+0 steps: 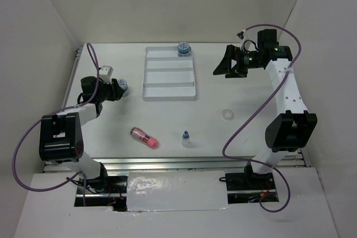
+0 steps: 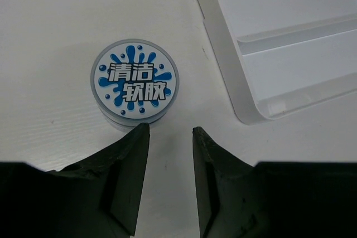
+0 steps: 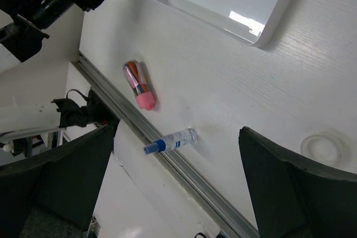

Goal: Sort the stationery into containers
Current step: Move the stationery to the center of the board, then pick up the stationery from the center of the board, then place the stationery in the storage box.

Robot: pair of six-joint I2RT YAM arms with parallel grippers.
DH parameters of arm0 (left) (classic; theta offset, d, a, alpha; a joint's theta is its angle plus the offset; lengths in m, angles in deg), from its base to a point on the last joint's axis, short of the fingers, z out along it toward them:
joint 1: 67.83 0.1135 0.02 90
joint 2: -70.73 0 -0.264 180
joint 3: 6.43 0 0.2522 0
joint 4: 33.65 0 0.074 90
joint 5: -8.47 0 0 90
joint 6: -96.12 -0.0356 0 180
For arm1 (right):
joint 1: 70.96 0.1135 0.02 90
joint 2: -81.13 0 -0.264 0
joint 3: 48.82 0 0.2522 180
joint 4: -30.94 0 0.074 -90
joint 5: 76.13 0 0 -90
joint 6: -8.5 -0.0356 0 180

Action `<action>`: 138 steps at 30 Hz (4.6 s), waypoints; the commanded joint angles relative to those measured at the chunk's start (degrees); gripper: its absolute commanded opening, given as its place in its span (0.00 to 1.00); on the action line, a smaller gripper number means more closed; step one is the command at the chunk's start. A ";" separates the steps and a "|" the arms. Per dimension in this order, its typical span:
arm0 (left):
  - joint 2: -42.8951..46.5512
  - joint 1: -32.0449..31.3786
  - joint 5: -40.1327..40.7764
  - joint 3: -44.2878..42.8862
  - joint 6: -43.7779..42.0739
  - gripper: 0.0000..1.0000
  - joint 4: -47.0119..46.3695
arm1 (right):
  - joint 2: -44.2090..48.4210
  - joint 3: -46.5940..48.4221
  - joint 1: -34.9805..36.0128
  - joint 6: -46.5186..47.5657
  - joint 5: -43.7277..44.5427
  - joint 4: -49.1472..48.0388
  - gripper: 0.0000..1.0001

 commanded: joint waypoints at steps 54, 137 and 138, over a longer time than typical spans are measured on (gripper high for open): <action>-22.35 -5.77 10.18 -31.85 3.56 0.99 8.03 | -0.38 -3.95 -0.02 -0.20 -2.90 -0.80 1.00; -44.76 -17.72 16.86 -67.36 4.44 0.00 -11.31 | -2.32 -8.51 -2.74 -0.02 -3.96 -1.85 1.00; -45.46 -17.90 17.04 -68.32 4.35 0.00 -11.22 | -2.23 -8.69 -3.35 -0.11 -3.87 -1.94 1.00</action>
